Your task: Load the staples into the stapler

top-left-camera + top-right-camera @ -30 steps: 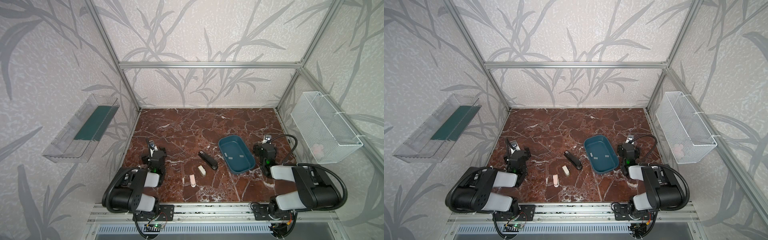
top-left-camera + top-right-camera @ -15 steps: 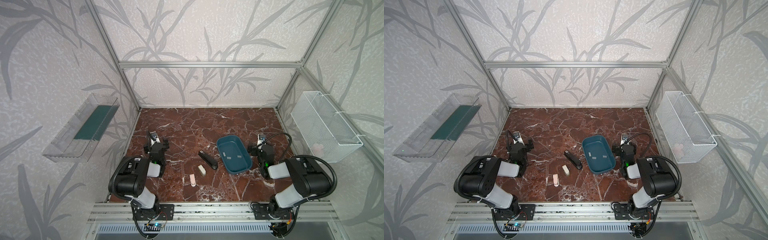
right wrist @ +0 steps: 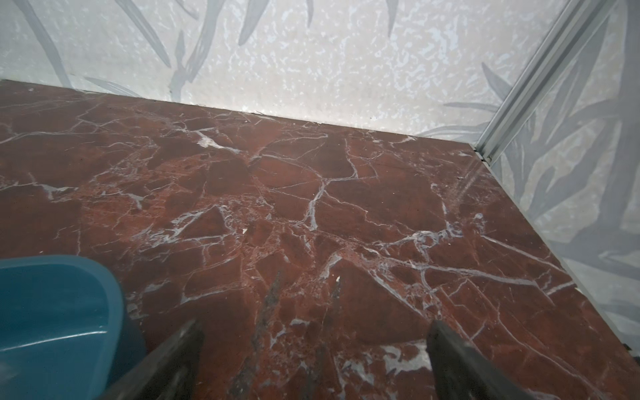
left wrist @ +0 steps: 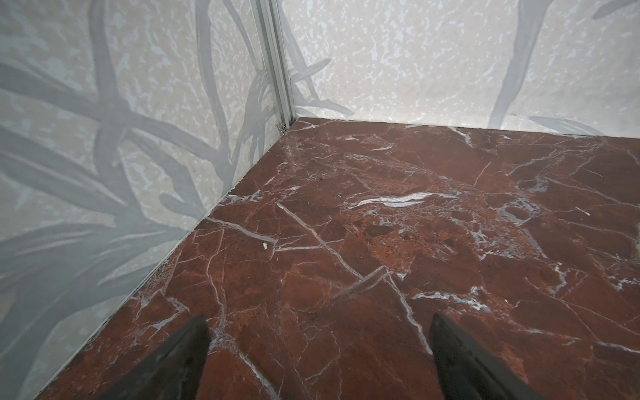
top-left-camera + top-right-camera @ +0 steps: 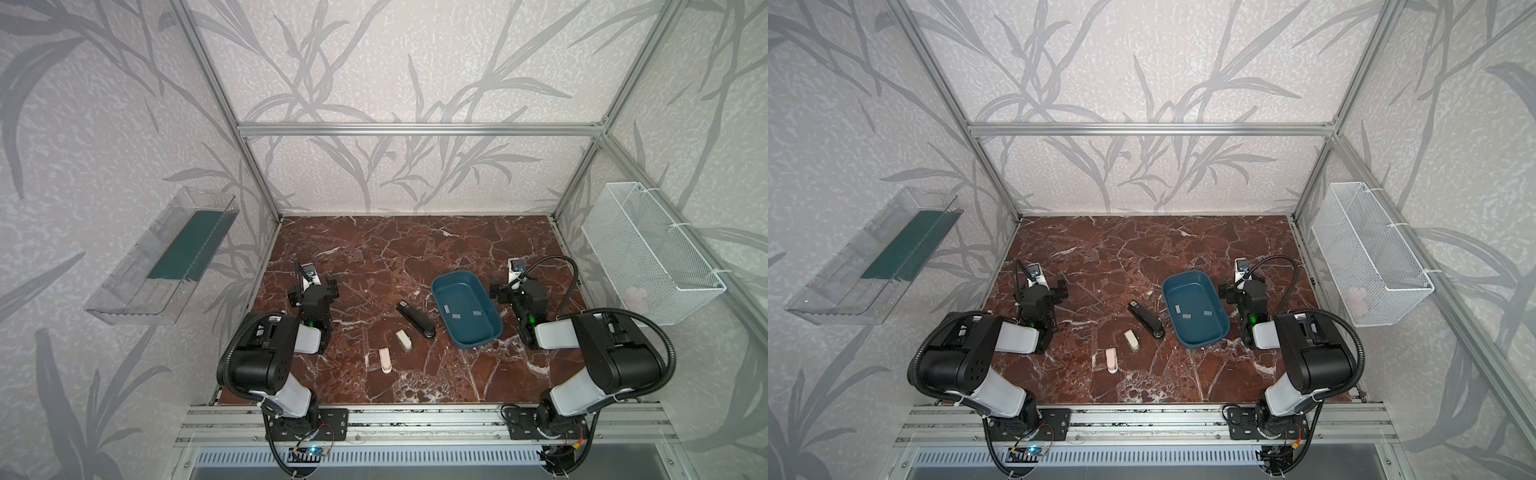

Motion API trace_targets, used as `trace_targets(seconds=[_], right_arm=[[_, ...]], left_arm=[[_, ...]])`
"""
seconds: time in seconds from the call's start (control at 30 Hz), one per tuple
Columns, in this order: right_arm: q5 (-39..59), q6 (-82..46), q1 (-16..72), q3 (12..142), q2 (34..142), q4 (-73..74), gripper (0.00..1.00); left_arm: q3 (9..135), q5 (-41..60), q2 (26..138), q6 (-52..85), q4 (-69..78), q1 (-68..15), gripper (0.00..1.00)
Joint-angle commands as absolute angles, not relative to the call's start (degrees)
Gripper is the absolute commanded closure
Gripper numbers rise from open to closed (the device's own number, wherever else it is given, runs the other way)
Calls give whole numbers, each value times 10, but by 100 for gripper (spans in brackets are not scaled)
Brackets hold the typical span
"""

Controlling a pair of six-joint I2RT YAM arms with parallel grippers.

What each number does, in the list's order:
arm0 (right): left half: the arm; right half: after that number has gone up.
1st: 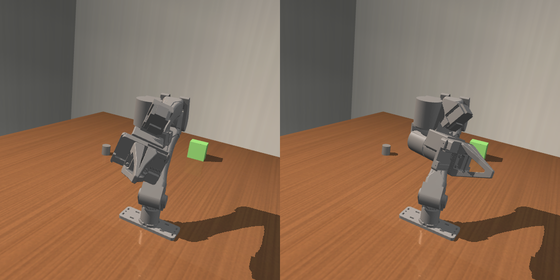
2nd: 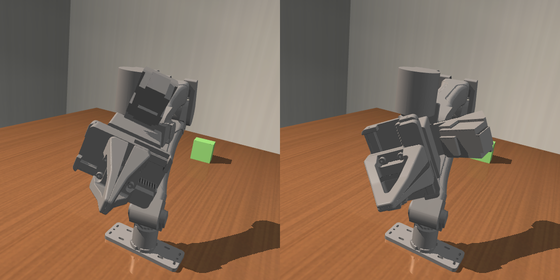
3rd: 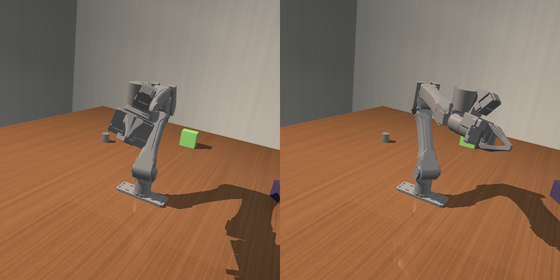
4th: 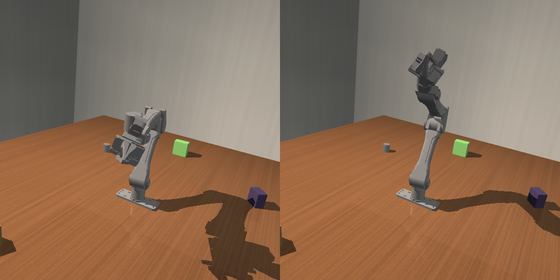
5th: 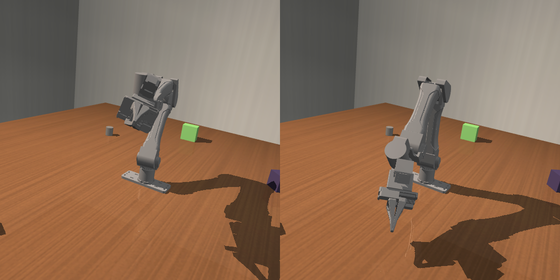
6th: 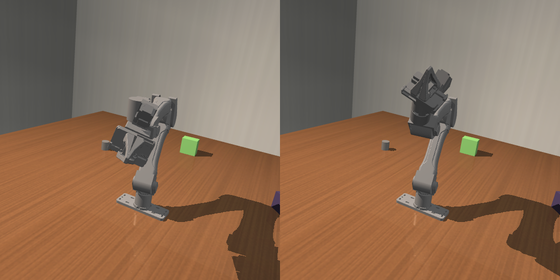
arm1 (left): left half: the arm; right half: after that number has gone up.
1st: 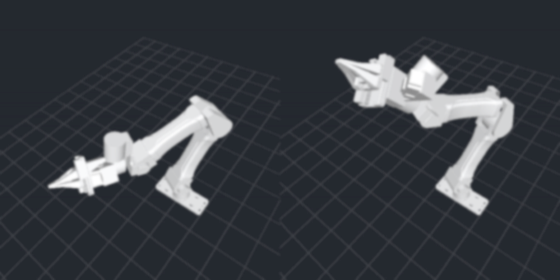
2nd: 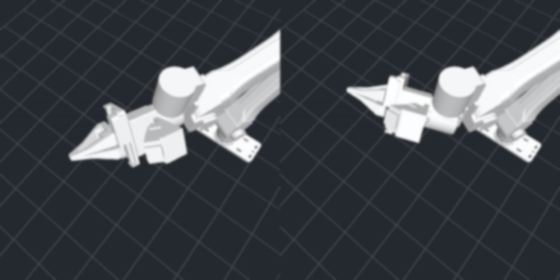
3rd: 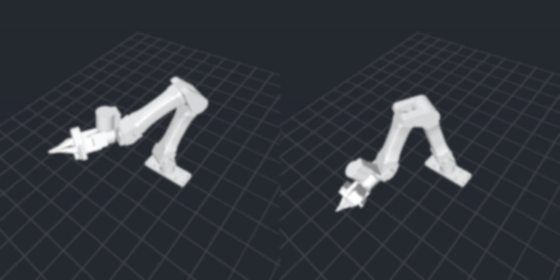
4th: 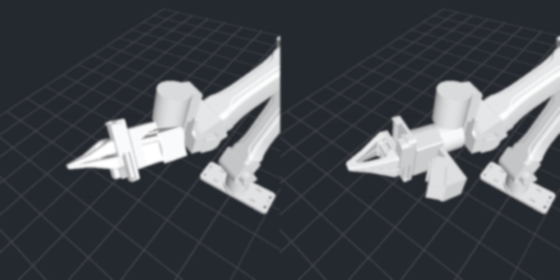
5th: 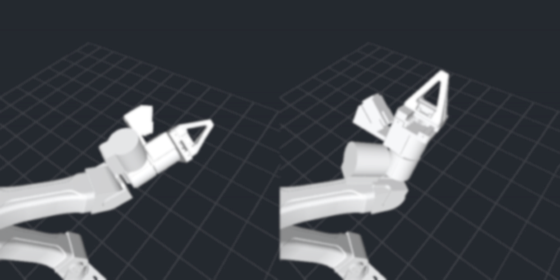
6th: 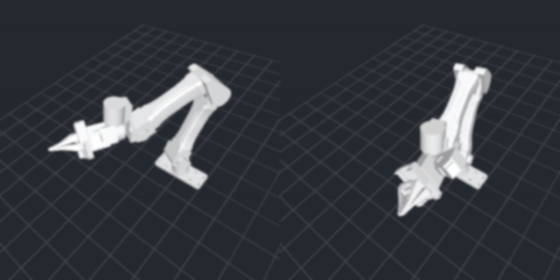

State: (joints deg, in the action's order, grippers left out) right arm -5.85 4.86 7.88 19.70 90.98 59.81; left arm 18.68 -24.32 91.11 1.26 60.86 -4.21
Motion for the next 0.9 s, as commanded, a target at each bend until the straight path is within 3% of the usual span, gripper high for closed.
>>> trace_targets(seconds=[0.0,0.03,0.13,0.27,0.37,0.87], right_arm=[[-71,72,94,108,907,763,1],[-94,59,94,77,911,800,1],[-146,28,86,144,899,672,1],[-124,40,91,216,897,538,1],[-115,47,87,207,916,590,1],[-93,40,77,214,912,566,1]], left_arm=[[196,-243,912,8,610,-40,1],[195,-243,912,8,611,-40,1],[196,-243,912,9,611,-40,1],[196,-243,913,8,610,-40,1],[195,-243,913,8,610,-40,1],[195,-243,913,8,610,-40,1]])
